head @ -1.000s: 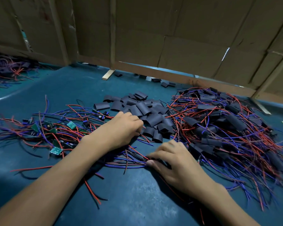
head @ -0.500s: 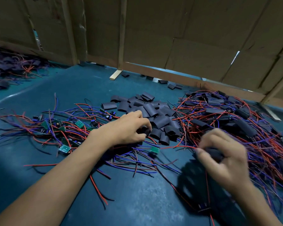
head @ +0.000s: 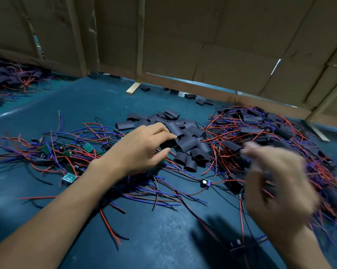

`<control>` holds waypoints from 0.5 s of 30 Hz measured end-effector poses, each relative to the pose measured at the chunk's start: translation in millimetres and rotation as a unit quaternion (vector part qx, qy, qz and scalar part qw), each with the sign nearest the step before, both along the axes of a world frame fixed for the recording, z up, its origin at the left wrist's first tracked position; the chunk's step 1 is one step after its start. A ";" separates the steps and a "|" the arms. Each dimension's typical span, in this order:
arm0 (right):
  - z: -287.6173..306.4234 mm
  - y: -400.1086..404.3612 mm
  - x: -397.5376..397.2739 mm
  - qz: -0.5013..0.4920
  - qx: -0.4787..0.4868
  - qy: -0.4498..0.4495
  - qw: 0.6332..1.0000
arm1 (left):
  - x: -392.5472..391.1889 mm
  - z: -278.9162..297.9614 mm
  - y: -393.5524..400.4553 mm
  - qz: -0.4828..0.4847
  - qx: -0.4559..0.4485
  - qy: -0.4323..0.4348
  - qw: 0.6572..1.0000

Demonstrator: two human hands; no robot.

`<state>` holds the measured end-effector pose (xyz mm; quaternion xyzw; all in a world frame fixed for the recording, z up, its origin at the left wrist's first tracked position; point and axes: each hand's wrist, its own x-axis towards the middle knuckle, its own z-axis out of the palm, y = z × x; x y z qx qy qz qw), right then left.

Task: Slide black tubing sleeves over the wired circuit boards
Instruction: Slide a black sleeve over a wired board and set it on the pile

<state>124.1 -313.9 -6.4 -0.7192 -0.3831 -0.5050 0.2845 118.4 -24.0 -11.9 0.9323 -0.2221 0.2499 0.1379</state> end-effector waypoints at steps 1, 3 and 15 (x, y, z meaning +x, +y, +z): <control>-5.7 8.0 1.1 0.028 -0.044 0.052 0.997 | -0.2 0.7 -0.6 -0.008 0.008 -0.009 1.000; -23.1 24.4 5.0 0.044 -0.132 0.158 0.978 | -0.6 1.7 -1.6 -0.020 0.011 -0.013 1.000; -41.3 31.8 24.0 0.057 -0.187 0.320 0.927 | -4.4 6.6 4.0 -0.037 -0.008 0.015 0.999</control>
